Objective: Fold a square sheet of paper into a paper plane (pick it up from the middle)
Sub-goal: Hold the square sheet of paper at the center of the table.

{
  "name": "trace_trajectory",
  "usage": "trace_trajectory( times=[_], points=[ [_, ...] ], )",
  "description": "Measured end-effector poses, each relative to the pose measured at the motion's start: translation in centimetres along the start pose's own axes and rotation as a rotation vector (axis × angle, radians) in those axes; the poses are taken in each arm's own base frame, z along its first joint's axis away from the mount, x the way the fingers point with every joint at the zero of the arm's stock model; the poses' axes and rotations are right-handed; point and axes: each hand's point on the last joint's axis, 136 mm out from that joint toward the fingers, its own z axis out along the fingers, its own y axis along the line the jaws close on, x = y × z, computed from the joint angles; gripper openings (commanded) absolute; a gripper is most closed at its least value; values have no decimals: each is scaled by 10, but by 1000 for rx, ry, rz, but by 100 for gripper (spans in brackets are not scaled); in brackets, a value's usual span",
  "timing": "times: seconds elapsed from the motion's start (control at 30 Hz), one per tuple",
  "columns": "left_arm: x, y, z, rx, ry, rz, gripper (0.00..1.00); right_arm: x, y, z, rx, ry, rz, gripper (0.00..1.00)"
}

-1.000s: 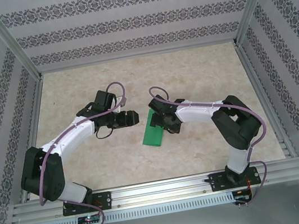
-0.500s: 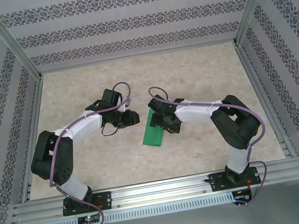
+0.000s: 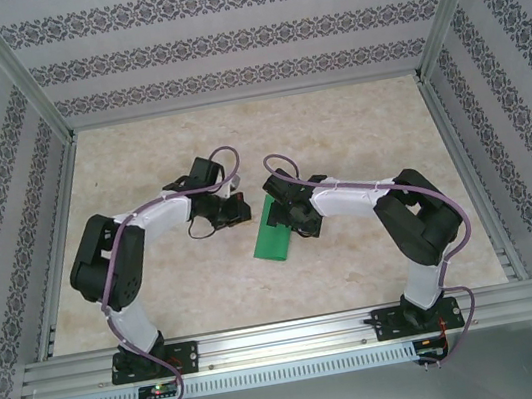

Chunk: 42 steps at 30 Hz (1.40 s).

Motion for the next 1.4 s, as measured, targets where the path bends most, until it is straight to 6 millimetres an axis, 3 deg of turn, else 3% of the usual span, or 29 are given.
trace_trajectory(
  times=[0.33,0.93,1.17,1.4],
  points=[
    [4,-12,24,36,59,10,0,0,0,1,7,0,-2,86],
    [13,2,46,5,112,-17,0,1,1,1,23,-7,-14,87],
    [12,3,46,-1,108,-16,0,1,3,1,22,-9,-16,90],
    [12,3,47,-4,107,-13,0,-3,3,-20,-41,-44,-14,93]
  ],
)
